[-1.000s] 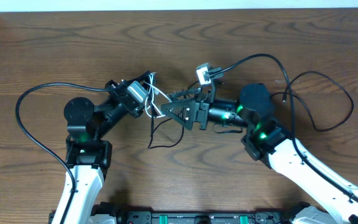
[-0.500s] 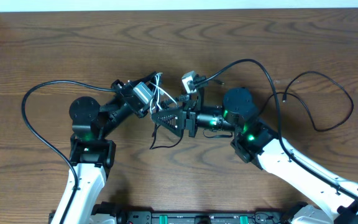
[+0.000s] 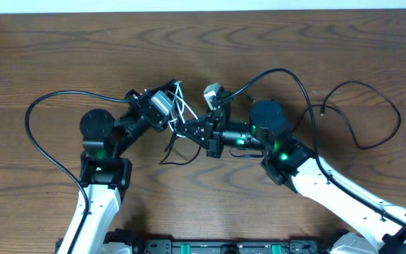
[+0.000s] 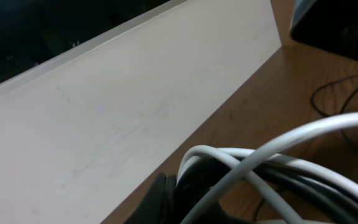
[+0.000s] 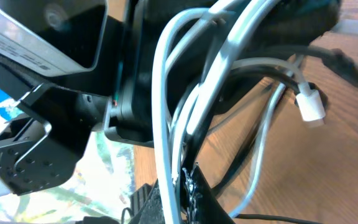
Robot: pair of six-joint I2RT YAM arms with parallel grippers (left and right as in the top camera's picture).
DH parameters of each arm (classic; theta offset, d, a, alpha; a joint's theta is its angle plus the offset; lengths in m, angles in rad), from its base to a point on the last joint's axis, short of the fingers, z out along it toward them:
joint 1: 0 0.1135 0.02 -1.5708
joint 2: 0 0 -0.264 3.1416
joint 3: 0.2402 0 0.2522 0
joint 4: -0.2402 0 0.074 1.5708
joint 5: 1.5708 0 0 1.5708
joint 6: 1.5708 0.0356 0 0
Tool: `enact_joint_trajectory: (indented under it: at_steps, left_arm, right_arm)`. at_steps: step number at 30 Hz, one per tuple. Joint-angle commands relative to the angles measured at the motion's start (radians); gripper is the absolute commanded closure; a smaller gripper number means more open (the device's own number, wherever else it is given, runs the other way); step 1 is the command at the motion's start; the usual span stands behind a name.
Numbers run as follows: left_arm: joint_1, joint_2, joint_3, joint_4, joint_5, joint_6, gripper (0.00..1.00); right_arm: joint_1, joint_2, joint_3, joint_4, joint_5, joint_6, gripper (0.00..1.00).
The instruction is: Untangle cables
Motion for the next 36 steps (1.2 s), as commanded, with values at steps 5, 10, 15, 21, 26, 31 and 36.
enact_joint_trajectory:
  at_steps: [5,10,15,21,26,31,36]
  left_arm:
    - [0.001,-0.012,0.014,0.015,-0.073,0.008,0.28]
    - [0.002,-0.026,0.014,0.015,-0.076,0.001,0.14]
    - [0.002,-0.026,0.014,0.014,-0.075,-0.004,0.12]
    - [0.002,-0.026,0.014,0.01,-0.067,-0.083,0.12]
    - [0.002,-0.026,0.014,-0.002,-0.059,-0.146,0.06]
    - [0.002,-0.026,0.014,-0.039,-0.029,-0.146,0.06]
    - [0.002,-0.026,0.014,-0.075,0.022,-0.146,0.06]
  right_arm:
    - [-0.119,0.006,0.013,-0.008,-0.033,-0.011,0.99]
    - [-0.232,0.006,0.013,0.019,-0.207,-0.05,0.99]
    - [-0.32,0.006,0.013,0.1,-0.361,-0.118,0.99]
    - [-0.382,0.006,0.013,0.22,-0.592,-0.26,0.99]
    - [-0.409,0.006,0.013,0.238,-0.784,-0.415,0.99]
    - [-0.422,0.006,0.013,0.238,-0.868,-0.468,0.99]
    - [-0.421,0.006,0.013,0.243,-0.872,-0.468,0.99]
